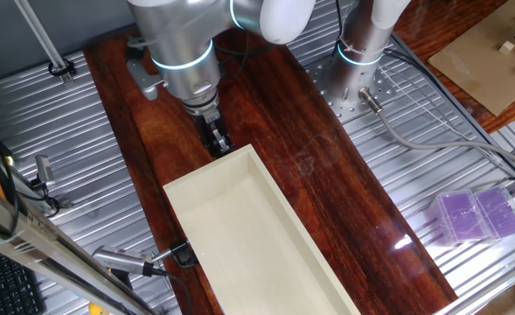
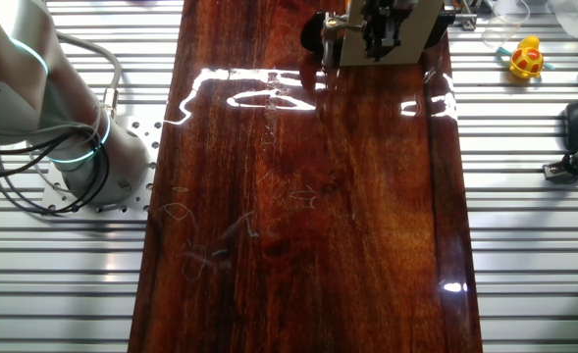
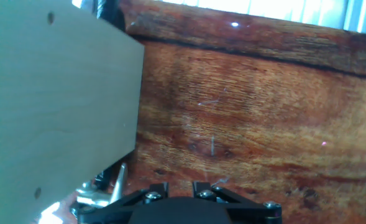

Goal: Turn off the water tap

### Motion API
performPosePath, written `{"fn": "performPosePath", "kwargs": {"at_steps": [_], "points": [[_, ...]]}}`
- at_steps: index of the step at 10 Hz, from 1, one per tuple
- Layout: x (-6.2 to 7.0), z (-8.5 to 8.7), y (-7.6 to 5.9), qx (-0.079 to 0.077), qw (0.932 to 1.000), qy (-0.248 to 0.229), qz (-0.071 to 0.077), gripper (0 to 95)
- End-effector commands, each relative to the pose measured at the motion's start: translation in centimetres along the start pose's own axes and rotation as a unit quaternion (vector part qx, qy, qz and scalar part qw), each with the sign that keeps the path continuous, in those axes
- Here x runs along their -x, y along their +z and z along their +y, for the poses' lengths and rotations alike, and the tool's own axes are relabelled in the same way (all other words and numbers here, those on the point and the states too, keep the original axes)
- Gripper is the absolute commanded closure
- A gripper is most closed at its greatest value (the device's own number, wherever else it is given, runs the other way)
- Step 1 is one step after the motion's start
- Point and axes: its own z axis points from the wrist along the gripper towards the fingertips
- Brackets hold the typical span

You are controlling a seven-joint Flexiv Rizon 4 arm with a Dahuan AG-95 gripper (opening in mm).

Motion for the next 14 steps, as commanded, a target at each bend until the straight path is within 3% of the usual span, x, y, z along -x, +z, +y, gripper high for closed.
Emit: {"fn": "performPosePath", "kwargs": {"at_steps": [1,14], "points": [[0.0,0.2,0.2,0.016,0.9996,0.025,0.001,57.0],[-0.2,2.8,2.0,0.017,0.9983,0.055,-0.008,57.0]]}}
